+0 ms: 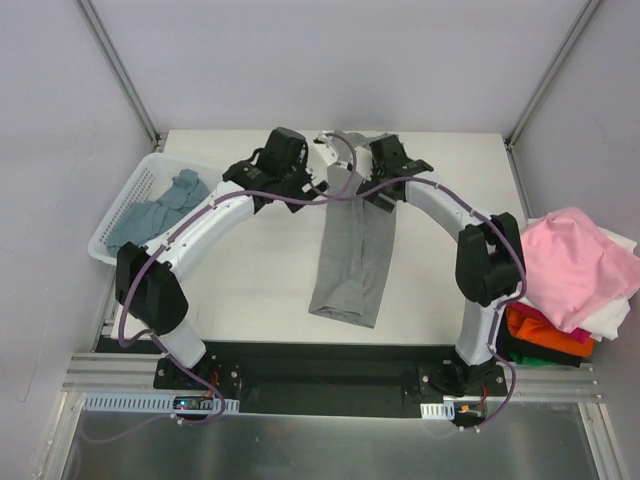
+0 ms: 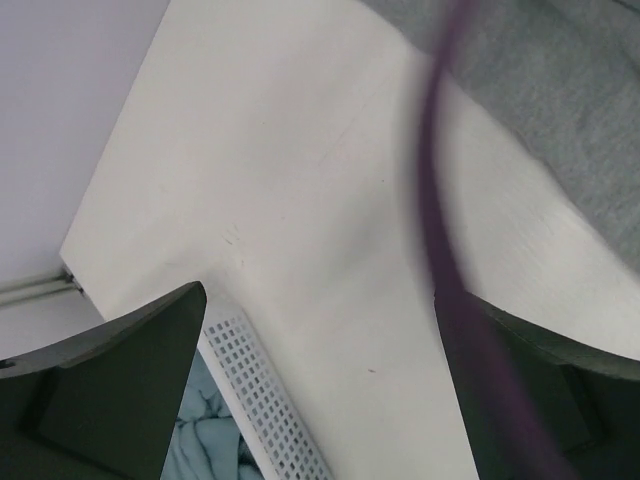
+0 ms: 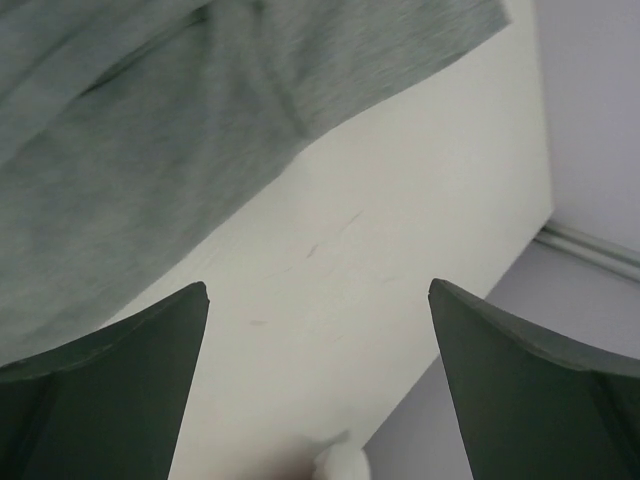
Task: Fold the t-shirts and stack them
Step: Rotate the tshirt 90 degrees
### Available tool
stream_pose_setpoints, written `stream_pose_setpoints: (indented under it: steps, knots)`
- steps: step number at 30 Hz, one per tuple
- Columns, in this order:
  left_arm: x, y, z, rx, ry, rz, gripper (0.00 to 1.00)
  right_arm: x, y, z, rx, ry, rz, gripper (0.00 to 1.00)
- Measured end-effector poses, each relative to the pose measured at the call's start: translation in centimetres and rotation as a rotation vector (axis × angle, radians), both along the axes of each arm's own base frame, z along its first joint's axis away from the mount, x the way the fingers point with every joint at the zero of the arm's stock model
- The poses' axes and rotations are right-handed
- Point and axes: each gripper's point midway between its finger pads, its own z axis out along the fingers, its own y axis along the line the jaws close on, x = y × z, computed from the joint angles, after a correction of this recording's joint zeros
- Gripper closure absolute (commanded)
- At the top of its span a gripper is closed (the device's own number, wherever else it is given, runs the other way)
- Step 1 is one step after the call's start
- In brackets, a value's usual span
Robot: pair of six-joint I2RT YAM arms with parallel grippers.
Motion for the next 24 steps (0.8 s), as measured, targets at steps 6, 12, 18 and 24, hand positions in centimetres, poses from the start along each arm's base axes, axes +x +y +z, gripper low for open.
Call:
stream_pose_setpoints:
  steps: [6, 12, 18, 24]
  knots:
    - [2.9, 1.7, -0.6, -0.143, 0.080, 0.097, 0.01, -11.2, 5.4, -3.7, 0.009, 0.169, 0.125, 0.04]
    - [1.2, 1.6, -5.3, -0.134, 0.270, 0.110, 0.01, -16.2, 6.9, -7.0, 0.004, 0.250, 0.134, 0.04]
    - [-0.3, 2.5, -6.7, -0.153, 0.388, 0.125, 0.01, -18.1, 8.5, -7.5, 0.038, 0.215, 0.127, 0.04]
    - [-3.8, 2.8, -7.9, -0.131, 0.541, 0.099, 0.01, -21.3, 10.2, -7.9, 0.031, 0.143, 0.141, 0.04]
